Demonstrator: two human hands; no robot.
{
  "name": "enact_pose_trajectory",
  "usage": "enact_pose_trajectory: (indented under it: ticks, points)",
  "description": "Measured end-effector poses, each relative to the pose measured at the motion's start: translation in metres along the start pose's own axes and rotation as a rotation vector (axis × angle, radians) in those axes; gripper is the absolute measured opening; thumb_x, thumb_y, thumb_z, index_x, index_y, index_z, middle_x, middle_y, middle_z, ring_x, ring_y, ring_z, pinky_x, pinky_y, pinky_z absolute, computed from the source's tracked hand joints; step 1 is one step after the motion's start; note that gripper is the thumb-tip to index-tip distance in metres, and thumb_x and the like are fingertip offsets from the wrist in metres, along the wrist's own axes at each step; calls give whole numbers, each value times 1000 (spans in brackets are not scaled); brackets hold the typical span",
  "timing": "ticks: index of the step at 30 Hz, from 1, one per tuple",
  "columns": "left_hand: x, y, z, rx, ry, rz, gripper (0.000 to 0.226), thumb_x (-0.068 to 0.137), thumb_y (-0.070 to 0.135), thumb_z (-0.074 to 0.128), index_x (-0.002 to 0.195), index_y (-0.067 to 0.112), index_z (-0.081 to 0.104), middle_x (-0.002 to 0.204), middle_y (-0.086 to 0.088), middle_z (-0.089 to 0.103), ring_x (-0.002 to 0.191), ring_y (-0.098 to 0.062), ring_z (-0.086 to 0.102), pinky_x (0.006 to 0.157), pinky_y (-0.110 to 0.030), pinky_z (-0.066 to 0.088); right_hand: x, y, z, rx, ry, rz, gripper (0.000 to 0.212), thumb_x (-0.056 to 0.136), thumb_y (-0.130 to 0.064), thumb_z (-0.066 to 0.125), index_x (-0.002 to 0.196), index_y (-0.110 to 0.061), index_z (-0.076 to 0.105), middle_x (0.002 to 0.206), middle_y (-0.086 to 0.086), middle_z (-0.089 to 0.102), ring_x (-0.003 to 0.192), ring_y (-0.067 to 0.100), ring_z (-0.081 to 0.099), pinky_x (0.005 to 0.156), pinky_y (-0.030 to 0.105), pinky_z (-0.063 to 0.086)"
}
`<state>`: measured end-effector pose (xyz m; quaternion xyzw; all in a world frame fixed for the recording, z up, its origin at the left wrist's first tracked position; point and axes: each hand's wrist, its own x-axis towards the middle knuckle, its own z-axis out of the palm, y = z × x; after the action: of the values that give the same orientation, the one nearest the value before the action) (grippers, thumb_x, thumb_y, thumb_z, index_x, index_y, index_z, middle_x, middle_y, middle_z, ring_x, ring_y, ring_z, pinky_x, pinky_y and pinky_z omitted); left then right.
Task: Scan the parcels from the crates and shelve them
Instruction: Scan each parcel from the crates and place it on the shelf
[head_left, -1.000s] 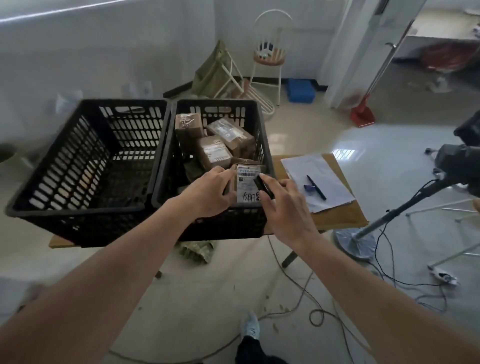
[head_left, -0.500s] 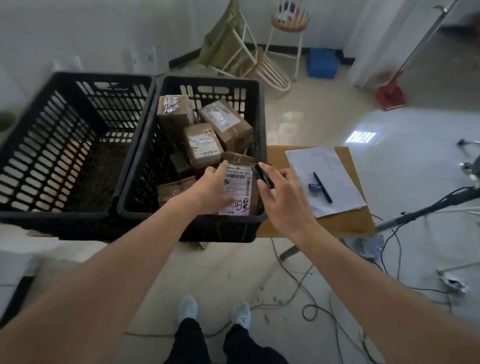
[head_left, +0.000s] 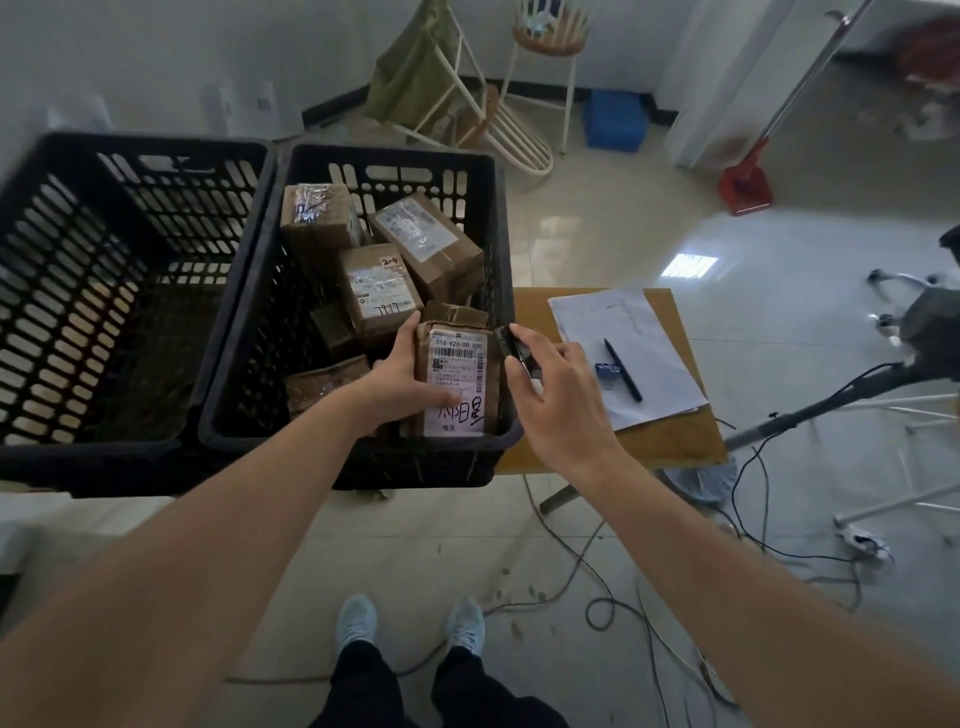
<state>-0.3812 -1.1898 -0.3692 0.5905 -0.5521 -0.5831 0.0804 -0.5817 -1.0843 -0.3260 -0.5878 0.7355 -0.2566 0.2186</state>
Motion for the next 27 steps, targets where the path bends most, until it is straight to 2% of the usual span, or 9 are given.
enact_pose_trajectory:
  ticks: [2,5,8,11,13,15,19,24,27]
  points:
    - [12,-9,-7,-25,21,40,144,46,42,105,145,77,7,147,-3,55,135,-32,57,112,-61,46,1,-1,-2,19,-14,15,48,111,-45,46,159,-38,44,128,6,49,114,18,56,86,23,56]
    - [-12,7,-13,-74,45,130,122,68,20,96,153,61,20,138,-1,61,124,-26,64,106,-52,54,3,-9,-6,42,-39,26,48,111,-46,45,159,-37,43,127,5,51,108,11,52,75,7,48]
    - [-24,14,-25,-125,69,191,106,80,4,86,153,57,29,133,-10,61,113,-26,70,87,-43,64,3,-24,-12,86,-72,8,48,112,-42,45,160,-35,44,125,6,51,97,4,49,69,-5,39]
    - [-33,18,-41,-123,128,242,107,79,6,88,148,65,31,133,-15,62,112,-32,71,88,-52,64,1,-42,-19,73,-92,-45,50,112,-41,46,161,-34,44,120,4,48,98,6,49,69,4,42]
    - [-40,21,-52,-85,175,292,110,75,12,92,143,73,30,140,-17,56,118,-35,67,93,-58,61,1,-53,-22,47,-105,-85,50,112,-39,48,161,-32,45,120,3,47,104,11,50,78,10,41]
    - [-49,24,-62,-12,233,334,115,69,25,95,139,81,25,144,-15,49,124,-36,61,97,-61,58,0,-64,-24,13,-125,-125,50,111,-39,50,160,-32,46,121,2,46,108,15,50,92,23,47]
    - [-59,25,-82,89,326,414,120,58,48,93,148,77,19,145,-10,47,124,-34,59,100,-58,57,1,-82,-26,-51,-204,-194,49,111,-42,51,159,-36,47,126,2,46,111,21,55,100,37,52]
    - [-77,26,-105,127,401,492,116,66,34,93,150,73,22,149,-8,46,128,-30,58,105,-55,55,-1,-98,-28,-128,-320,-276,48,110,-47,50,157,-41,46,126,1,44,108,24,58,101,46,55]
    - [-84,26,-117,166,436,527,114,70,26,92,156,62,26,149,-7,48,128,-27,58,107,-52,54,-1,-105,-29,-164,-349,-307,48,110,-49,48,158,-45,43,126,1,43,108,28,58,100,50,55]
